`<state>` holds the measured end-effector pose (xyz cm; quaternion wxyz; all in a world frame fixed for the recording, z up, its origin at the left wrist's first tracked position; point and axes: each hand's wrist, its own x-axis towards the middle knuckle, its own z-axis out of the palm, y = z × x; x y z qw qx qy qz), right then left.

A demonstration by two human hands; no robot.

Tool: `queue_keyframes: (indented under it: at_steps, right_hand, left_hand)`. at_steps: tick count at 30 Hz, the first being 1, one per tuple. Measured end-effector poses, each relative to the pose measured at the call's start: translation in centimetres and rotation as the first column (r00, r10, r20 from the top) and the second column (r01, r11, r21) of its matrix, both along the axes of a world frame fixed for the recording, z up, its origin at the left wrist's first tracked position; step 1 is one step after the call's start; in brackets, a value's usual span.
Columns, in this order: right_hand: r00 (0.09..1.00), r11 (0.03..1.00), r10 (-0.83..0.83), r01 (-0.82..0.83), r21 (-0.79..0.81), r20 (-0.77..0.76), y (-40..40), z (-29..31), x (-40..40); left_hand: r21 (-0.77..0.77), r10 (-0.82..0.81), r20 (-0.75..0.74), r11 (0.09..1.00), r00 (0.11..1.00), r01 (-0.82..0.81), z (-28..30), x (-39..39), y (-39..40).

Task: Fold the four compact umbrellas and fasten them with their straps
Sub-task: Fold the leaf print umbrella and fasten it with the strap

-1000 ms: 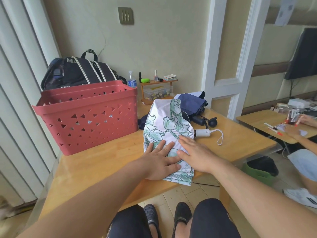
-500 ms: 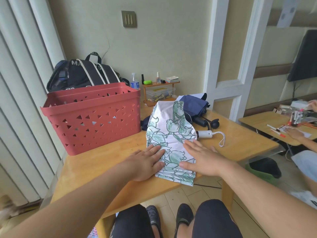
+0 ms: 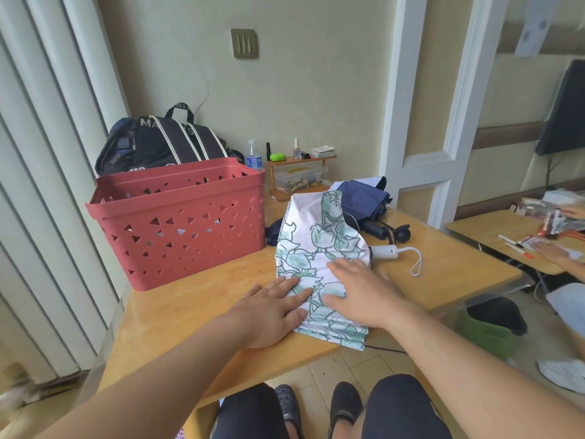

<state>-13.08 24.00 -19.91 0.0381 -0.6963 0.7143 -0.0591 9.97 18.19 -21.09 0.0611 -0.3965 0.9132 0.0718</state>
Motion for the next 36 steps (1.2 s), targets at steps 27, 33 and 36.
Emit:
queue_keyframes:
  at_steps: [27, 33, 36]
  right_hand:
    - [0.994, 0.978, -0.099, 0.091, 0.188, 0.034, 1.1, -1.7, -2.6]
    - [0.982, 0.964, -0.119, 0.15, -0.221, 0.145, 2.3, -2.6, -2.2]
    - [0.945, 0.82, -0.043, 0.219, -0.528, 0.326, 2.7, -3.4, -2.5]
  left_hand:
    - [0.314, 0.414, -0.857, 0.892, 0.308, -0.324, 5.7, -6.7, -8.1]
    - [0.33, 0.372, -0.914, 0.915, 0.164, -0.233, 3.9, -4.4, -3.6]
    - [0.349, 0.382, -0.914, 0.912, 0.136, -0.217, 2.6, -3.8, -2.0]
